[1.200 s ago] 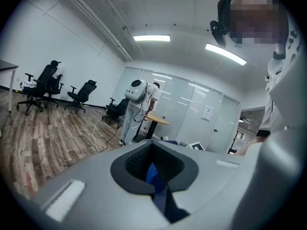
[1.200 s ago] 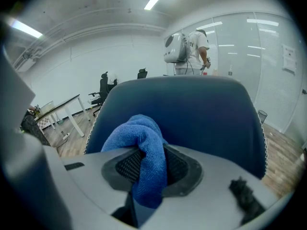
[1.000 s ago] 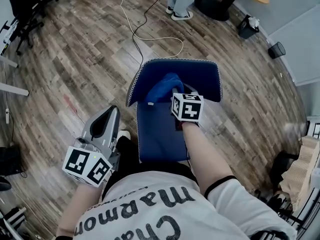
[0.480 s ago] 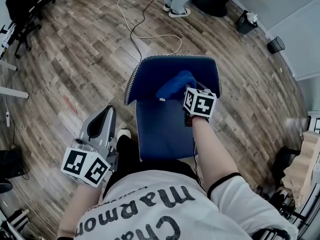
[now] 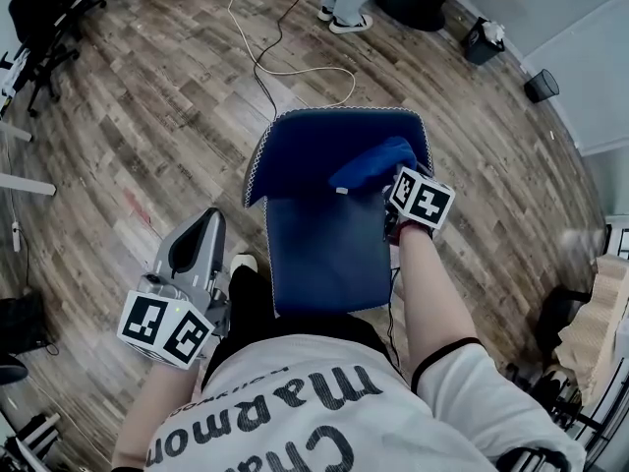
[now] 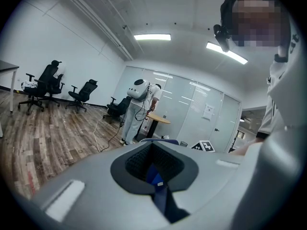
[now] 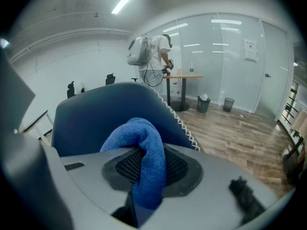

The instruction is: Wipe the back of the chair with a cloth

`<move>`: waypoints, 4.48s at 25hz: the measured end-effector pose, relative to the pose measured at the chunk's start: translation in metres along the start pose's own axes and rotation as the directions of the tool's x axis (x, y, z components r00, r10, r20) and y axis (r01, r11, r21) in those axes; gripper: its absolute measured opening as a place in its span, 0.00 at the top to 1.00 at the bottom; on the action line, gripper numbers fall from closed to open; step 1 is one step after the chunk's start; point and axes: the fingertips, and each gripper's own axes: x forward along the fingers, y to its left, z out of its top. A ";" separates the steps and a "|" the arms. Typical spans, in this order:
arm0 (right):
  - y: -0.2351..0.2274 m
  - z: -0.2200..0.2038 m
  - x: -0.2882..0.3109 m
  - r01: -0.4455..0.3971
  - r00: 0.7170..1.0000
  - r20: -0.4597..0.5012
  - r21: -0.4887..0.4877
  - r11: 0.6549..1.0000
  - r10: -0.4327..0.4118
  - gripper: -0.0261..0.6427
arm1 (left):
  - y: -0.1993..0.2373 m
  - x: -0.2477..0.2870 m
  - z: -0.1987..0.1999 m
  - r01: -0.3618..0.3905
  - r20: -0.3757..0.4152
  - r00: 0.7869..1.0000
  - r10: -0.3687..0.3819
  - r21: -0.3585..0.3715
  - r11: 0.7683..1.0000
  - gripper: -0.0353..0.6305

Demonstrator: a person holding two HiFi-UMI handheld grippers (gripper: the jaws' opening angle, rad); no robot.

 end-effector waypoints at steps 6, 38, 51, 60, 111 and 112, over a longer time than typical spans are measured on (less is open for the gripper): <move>-0.022 0.003 -0.007 0.036 0.999 0.008 0.027 0.999 -0.037 0.80 | -0.001 0.002 0.003 0.005 0.001 1.000 -0.005 0.003 1.000 0.93; 0.200 -0.061 -0.034 -0.423 0.906 -0.084 -0.215 0.880 0.415 0.80 | 0.001 -0.009 -0.009 0.006 -0.001 1.000 -0.006 -0.029 1.000 0.93; 0.259 -0.062 -0.008 -0.509 0.858 -0.192 -0.197 0.838 0.476 0.80 | 0.027 -0.033 -0.008 -0.048 0.011 0.999 0.049 -0.043 0.998 0.93; 0.243 -0.055 0.004 -0.446 0.893 -0.139 -0.142 0.884 0.428 0.80 | 0.028 -0.031 -0.008 -0.051 0.008 0.999 0.052 -0.040 0.998 0.93; -0.023 -0.029 0.006 0.085 0.995 -0.056 0.046 0.995 -0.083 0.80 | 0.001 -0.012 -0.003 -0.023 0.001 1.000 0.023 -0.014 1.000 0.93; -0.029 -0.030 0.003 0.099 0.994 -0.055 0.063 0.993 -0.095 0.80 | 0.000 -0.012 -0.002 -0.022 0.001 1.000 0.022 -0.013 1.000 0.94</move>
